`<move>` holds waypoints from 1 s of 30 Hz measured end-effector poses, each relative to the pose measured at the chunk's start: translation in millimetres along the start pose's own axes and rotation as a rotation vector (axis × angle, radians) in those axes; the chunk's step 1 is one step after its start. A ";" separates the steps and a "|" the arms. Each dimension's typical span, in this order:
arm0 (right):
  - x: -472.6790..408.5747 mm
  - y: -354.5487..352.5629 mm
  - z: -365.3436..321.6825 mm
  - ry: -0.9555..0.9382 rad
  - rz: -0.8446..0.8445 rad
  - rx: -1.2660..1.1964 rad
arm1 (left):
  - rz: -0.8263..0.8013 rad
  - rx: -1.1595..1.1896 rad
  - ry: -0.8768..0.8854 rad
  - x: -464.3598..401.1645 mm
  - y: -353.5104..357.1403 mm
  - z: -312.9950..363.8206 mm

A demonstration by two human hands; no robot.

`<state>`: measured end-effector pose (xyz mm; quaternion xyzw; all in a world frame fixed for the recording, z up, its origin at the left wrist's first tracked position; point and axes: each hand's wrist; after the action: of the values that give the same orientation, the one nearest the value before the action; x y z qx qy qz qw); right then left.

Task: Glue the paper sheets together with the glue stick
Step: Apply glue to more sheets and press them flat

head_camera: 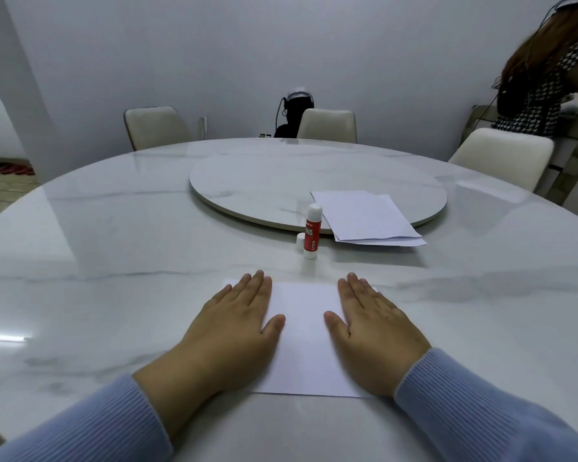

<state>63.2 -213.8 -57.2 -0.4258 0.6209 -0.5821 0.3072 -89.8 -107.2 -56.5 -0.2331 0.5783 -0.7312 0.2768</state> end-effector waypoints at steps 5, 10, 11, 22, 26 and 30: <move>3.6 -0.3 5.4 0.053 -0.010 -0.007 | 0.002 -0.026 -0.060 1.1 0.1 -2.4; 9.6 -3.2 7.1 0.150 -0.013 0.007 | 0.025 0.004 -0.137 3.2 1.1 -8.1; 8.7 -4.8 5.9 0.180 0.009 0.001 | 0.027 0.015 -0.147 3.4 1.4 -8.0; -72.8 -54.6 27.0 0.523 0.348 -1.417 | 0.173 0.324 -0.241 -5.3 -11.0 -12.6; -99.1 -54.4 25.6 0.565 0.398 -1.554 | 0.167 0.262 -0.226 -10.0 -7.6 -15.1; -118.3 -49.1 27.9 0.677 0.461 -1.632 | 0.219 0.304 -0.219 -11.6 -6.4 -16.9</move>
<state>149.1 -119.8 -26.1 -0.1827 0.9665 0.0198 -0.1795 -93.3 -86.2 -54.3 -0.2026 0.4498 -0.7459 0.4475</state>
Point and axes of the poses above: each hand's wrist, its own x-axis away from the middle knuckle, its own y-axis out of the palm, z = x × y, and after that the axes turned 2 degrees about x, right-handed
